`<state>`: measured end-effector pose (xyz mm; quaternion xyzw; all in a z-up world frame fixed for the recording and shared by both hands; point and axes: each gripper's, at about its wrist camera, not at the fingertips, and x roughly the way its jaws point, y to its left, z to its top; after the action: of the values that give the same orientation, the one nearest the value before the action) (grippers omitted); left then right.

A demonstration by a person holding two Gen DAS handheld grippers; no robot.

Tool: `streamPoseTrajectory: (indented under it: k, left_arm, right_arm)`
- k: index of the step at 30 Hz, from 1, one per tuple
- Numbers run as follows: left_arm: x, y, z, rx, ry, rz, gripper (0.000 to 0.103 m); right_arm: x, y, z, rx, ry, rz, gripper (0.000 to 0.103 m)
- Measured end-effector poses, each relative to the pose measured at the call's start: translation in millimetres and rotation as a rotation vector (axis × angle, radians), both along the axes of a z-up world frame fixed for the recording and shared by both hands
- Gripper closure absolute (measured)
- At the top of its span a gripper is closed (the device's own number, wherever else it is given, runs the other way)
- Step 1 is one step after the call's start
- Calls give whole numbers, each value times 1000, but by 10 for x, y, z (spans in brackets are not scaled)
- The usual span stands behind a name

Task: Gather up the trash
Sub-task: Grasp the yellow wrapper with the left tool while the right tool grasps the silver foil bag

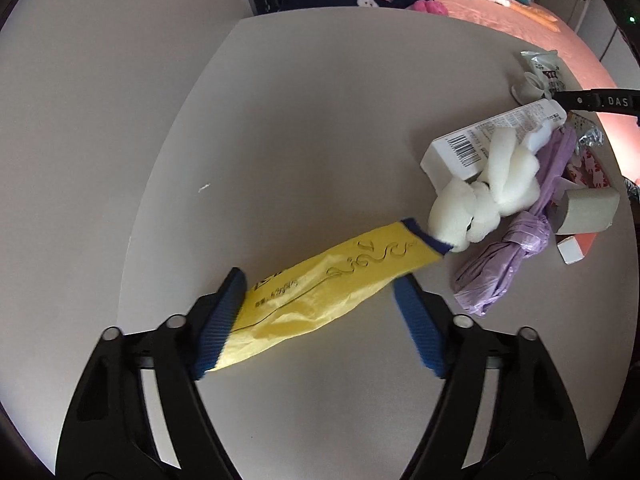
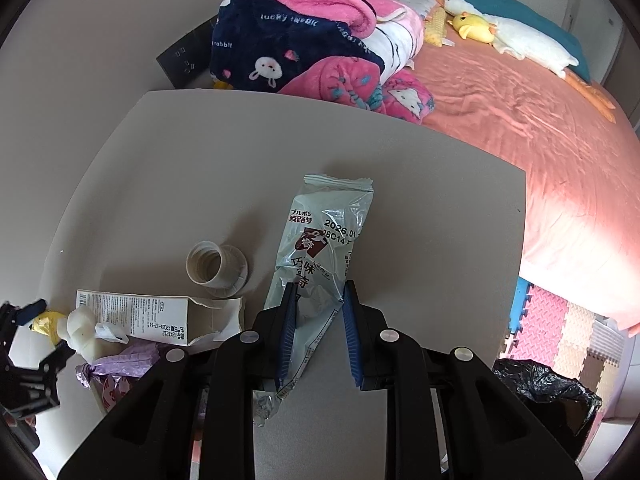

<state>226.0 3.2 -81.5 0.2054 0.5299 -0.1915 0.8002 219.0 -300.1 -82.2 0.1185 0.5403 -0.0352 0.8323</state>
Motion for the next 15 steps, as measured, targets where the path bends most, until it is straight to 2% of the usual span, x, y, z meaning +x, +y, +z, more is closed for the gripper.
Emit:
streamPoseTrajectory:
  k: [1, 4, 10, 15]
  left_arm:
    - [14, 8, -4, -16, 8, 6, 48]
    - [17, 52, 4, -33, 6, 50, 56]
    - [-67, 143, 42, -123, 14, 153, 64]
    - [-203, 214, 151, -199, 0, 211, 66]
  right_arm:
    - [2, -1, 0, 0, 0, 0, 79]
    - [0, 5, 4, -2, -3, 0, 80]
    - [-53, 40, 43, 7, -12, 16, 84]
    - [-159, 32, 157, 18, -40, 22, 84]
